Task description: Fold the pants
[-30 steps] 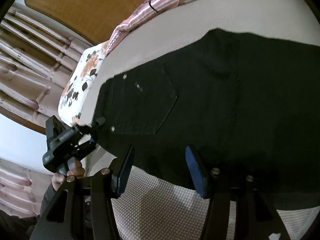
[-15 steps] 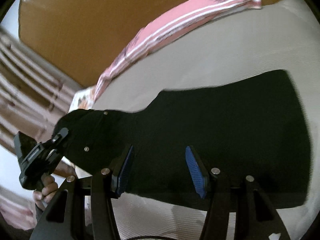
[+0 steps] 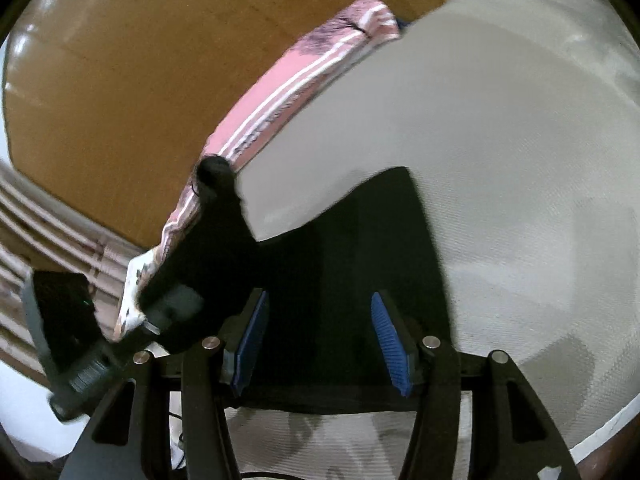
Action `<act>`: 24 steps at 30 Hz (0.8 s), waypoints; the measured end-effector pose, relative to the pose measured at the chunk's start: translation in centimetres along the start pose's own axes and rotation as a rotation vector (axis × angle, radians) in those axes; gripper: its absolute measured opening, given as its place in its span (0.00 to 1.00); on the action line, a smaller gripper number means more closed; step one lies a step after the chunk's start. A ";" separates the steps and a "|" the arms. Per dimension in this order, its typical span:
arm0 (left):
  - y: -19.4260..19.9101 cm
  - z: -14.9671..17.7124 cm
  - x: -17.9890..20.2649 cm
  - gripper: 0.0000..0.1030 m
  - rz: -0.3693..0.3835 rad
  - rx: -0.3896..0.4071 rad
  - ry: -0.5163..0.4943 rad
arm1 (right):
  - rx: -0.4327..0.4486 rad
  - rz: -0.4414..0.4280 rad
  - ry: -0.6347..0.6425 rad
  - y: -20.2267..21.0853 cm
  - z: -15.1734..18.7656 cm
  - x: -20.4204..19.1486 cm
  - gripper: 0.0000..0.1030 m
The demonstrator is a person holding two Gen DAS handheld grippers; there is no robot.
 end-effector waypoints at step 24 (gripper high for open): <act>5.3 2.4 -8.8 0.51 -0.238 -0.001 0.060 | -0.234 -0.117 0.053 -7.0 -3.4 2.2 0.53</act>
Point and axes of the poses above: each gripper's, at about its wrist camera, not at the fingertips, and y roughly against the way its jaws point, x to its right, z to its underside, the point moved 4 cm from there along -y, roughly the way its jaws point, and after that the axes turned 5 degrees about -y, right-handed, at the moved point
